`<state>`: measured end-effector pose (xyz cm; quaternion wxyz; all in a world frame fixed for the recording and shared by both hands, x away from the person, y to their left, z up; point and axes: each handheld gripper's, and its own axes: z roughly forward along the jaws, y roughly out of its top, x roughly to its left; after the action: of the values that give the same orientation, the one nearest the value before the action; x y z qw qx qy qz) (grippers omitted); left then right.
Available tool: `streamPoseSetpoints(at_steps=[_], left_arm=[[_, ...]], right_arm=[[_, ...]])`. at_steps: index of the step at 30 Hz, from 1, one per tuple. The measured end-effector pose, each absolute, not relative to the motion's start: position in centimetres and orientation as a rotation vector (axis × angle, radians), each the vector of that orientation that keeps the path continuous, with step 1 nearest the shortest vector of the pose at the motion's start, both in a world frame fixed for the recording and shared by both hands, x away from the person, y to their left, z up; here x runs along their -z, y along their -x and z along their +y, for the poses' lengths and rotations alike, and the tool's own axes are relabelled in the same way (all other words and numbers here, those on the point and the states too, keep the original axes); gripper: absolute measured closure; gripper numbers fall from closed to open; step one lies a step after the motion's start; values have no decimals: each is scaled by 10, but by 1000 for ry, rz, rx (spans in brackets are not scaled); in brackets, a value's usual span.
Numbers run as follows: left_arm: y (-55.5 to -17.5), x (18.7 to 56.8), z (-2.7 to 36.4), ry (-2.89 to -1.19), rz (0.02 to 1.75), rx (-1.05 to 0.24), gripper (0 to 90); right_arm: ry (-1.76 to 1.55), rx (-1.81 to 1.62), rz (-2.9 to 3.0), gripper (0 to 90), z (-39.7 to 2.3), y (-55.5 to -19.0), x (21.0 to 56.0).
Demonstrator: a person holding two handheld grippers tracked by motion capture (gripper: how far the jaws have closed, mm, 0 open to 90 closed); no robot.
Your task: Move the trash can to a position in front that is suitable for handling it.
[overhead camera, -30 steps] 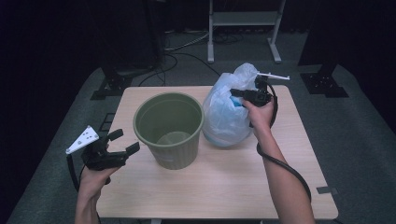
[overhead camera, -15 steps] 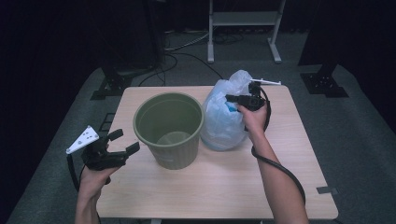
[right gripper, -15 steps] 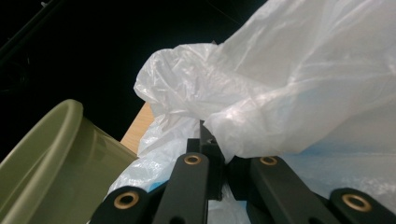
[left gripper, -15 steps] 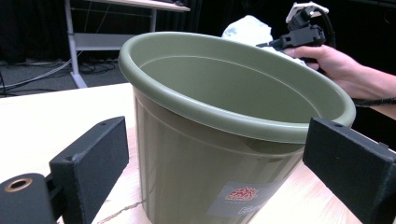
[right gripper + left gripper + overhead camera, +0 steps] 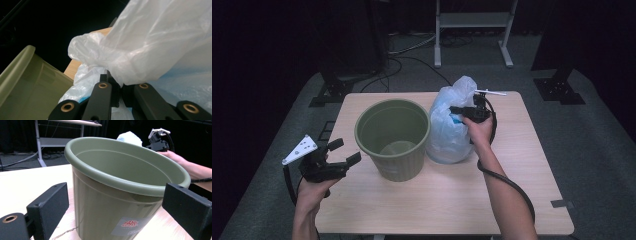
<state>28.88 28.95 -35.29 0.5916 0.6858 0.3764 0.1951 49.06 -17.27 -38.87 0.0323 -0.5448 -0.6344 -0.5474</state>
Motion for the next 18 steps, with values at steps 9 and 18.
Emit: streamPoseSetpoints(at_steps=[9,18], left_arm=[[-289,353,291,-1591,873,-450,57],[-288,352,290,-1589,870,-448,57]], right_arm=[[1669,1665,-1960,868,-170,-490,398],[1640,1713,-1984,625,-179,-483,391]])
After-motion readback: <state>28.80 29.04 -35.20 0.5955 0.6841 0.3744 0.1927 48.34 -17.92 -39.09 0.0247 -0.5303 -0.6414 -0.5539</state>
